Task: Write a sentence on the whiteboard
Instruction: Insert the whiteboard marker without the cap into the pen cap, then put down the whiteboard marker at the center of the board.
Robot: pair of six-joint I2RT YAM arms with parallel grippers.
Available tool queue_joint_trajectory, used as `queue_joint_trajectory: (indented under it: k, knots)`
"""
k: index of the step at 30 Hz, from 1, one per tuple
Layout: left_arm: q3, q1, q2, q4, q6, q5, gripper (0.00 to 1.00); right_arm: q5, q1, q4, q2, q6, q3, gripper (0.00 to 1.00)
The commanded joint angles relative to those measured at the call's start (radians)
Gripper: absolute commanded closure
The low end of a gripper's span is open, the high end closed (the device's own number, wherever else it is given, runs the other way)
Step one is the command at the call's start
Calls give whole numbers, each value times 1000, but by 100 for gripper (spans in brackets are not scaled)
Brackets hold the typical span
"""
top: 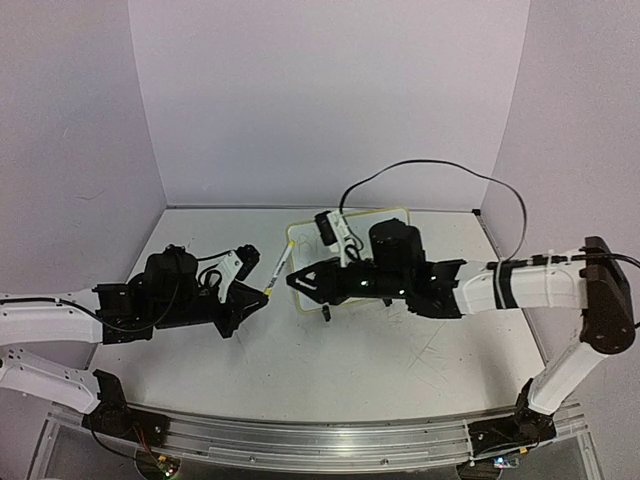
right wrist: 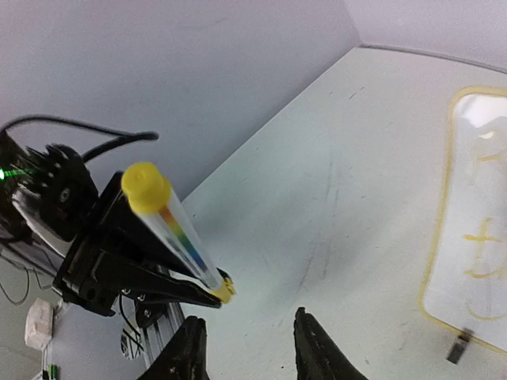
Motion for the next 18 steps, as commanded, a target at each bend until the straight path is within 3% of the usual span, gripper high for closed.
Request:
queue_joint_trajectory:
  k: [1, 6, 9, 13, 18]
  knots:
    - [-84, 7, -58, 38, -224, -84, 100, 86, -101, -78, -218, -30, -73, 36]
    - [-110, 7, -57, 18, -355, -94, 100, 229, -116, -175, -375, -161, -94, 26]
    - [-85, 6, -1, 16, -346, 5, 100, 356, -115, -202, -429, -222, -124, 25]
    - [62, -12, 220, -61, -238, 182, 100, 508, -116, -221, -509, -274, -156, 18]
    - [266, -102, 500, -94, -141, 246, 100, 720, -115, -242, -658, -346, -178, 2]
